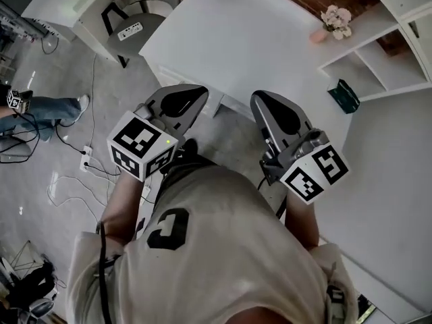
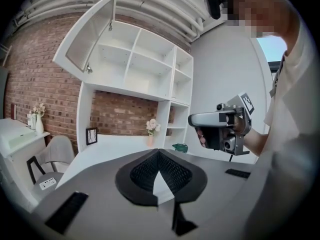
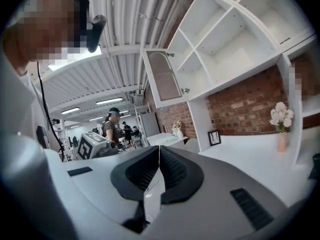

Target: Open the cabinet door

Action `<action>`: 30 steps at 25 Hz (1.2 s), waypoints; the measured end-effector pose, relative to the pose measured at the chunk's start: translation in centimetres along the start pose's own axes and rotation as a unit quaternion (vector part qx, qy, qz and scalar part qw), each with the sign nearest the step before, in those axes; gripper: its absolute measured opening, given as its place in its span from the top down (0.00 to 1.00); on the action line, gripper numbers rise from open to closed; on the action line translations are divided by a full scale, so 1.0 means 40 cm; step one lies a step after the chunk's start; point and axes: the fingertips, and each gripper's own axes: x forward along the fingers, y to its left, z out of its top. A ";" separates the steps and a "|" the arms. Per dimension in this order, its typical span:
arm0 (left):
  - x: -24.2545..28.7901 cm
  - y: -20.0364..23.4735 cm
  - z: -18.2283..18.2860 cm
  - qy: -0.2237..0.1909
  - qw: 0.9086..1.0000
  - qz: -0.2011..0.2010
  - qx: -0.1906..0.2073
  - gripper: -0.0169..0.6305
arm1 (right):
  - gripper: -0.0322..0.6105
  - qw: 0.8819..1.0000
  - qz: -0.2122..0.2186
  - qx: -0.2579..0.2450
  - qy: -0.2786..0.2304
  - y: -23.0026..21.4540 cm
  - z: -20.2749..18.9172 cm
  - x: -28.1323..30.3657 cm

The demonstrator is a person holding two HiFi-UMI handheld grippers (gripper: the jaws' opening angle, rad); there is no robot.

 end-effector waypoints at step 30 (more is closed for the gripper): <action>0.005 -0.171 -0.036 0.019 1.000 -0.011 -0.008 0.95 | 0.90 0.997 -0.025 0.074 0.013 0.017 -0.128 -0.210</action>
